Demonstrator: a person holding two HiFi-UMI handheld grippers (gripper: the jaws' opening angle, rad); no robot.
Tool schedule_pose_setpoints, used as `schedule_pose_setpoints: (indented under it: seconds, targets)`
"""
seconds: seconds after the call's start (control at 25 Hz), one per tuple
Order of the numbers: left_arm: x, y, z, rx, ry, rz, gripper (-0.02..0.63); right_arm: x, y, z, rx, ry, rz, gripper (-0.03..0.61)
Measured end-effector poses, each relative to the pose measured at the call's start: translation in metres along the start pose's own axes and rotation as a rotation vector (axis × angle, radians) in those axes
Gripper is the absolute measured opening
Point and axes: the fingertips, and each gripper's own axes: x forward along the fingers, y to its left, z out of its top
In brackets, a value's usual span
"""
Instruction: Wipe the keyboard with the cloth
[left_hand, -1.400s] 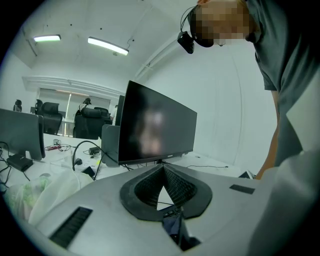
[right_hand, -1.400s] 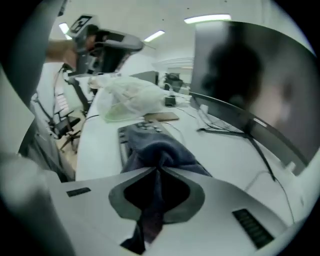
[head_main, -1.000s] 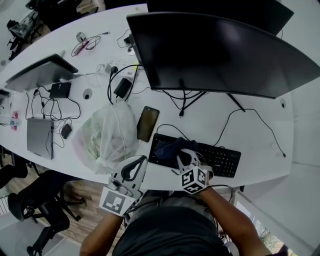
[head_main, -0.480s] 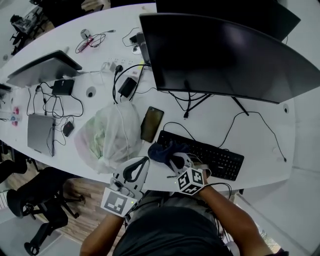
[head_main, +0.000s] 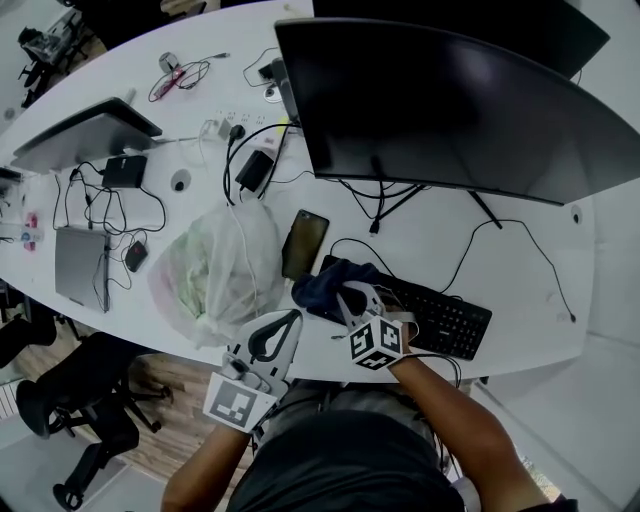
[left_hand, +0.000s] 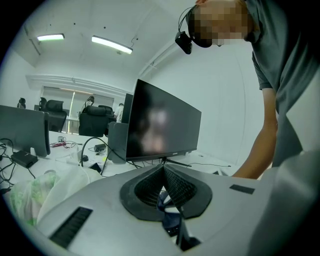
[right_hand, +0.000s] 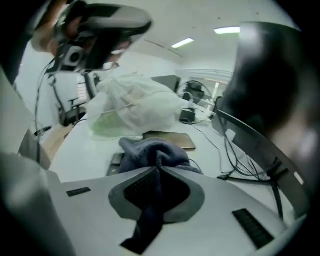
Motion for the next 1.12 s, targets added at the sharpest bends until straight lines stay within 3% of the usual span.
schedule_pose_setpoints:
  seconds: [0.12,0.28,0.32,0.44,0.48,0.52,0.68,0.72,0.84,0.92,1.04,1.12]
  targets:
    - [0.001,0.006,0.0,-0.006,0.001,0.011,0.005,0.013,-0.04,0.005,0.097,0.026,-0.095,0.031]
    - [0.001,0.008,-0.002,-0.009,0.016,0.014,0.005,0.023,0.002,0.025,-0.066,0.01,0.081,0.031]
    - [0.001,0.009,-0.002,-0.01,0.019,0.013,0.005,0.025,0.0,0.025,-0.061,0.005,0.099,0.031]
    - [0.002,0.014,-0.002,-0.014,0.017,0.019,0.005,0.027,-0.041,0.02,0.039,0.04,-0.012,0.031]
    - [0.002,0.016,-0.002,-0.016,0.016,0.023,0.005,0.026,-0.039,0.021,0.027,0.05,-0.021,0.031]
    - [0.003,0.017,-0.002,-0.017,0.017,0.025,0.005,0.024,-0.022,0.024,-0.022,0.048,0.013,0.031]
    - [0.004,0.021,0.001,-0.021,0.016,0.026,0.005,0.0,0.097,0.029,-0.249,-0.012,0.295,0.031]
    - [0.005,0.022,0.002,-0.022,0.016,0.027,0.005,-0.002,0.1,0.025,-0.242,-0.016,0.289,0.031]
    - [0.006,0.029,0.003,-0.023,0.012,0.037,0.005,0.0,0.029,0.011,-0.003,-0.002,0.087,0.031]
    - [0.004,0.033,-0.001,-0.024,0.016,0.046,0.005,-0.002,0.002,0.007,0.06,0.021,0.017,0.031]
    - [0.004,0.031,-0.003,-0.018,0.034,0.038,0.005,-0.009,0.052,0.01,-0.065,0.001,0.18,0.031]
    - [0.008,0.029,0.003,-0.006,0.033,0.025,0.005,-0.015,0.057,0.004,-0.099,-0.004,0.192,0.031]
